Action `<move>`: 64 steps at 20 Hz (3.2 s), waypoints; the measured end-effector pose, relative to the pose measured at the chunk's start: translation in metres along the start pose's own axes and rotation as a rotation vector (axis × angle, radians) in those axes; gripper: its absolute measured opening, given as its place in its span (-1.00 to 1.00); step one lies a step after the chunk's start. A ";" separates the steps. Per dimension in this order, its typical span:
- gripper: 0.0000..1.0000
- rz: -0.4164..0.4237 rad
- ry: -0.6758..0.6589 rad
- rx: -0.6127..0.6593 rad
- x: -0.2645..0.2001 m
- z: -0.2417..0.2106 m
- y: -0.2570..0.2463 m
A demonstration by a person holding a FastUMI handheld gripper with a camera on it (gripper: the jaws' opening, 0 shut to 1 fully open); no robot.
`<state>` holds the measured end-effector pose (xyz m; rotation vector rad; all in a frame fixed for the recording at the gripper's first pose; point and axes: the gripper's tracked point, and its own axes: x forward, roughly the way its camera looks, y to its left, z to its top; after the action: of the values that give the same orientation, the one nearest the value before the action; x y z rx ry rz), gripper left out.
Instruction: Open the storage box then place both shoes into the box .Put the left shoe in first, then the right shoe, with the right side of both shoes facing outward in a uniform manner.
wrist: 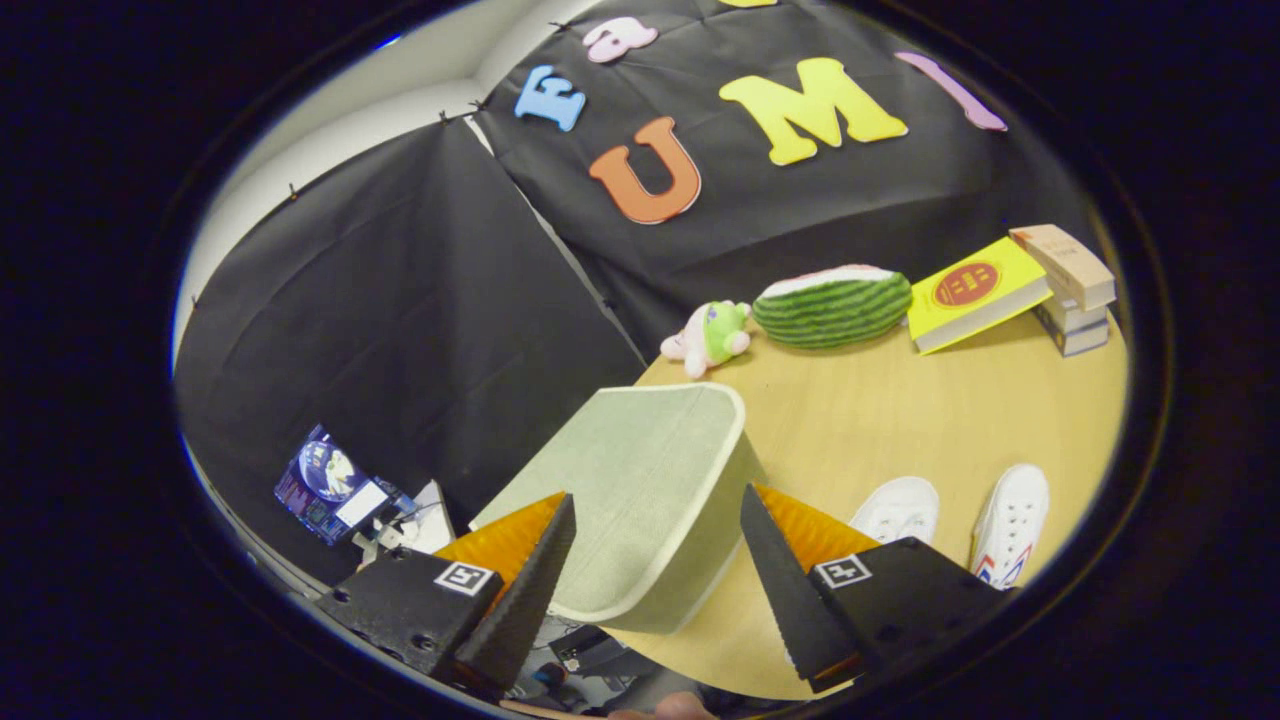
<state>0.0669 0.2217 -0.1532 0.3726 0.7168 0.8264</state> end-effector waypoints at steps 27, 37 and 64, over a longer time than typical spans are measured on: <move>-0.88 0.178 0.115 0.203 0.035 0.037 0.117; -0.73 0.132 0.191 -0.081 0.093 0.051 0.240; 1.00 -0.387 -0.039 -0.382 -0.046 0.090 0.093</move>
<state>0.0598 0.2423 -0.0176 -0.0937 0.5545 0.5682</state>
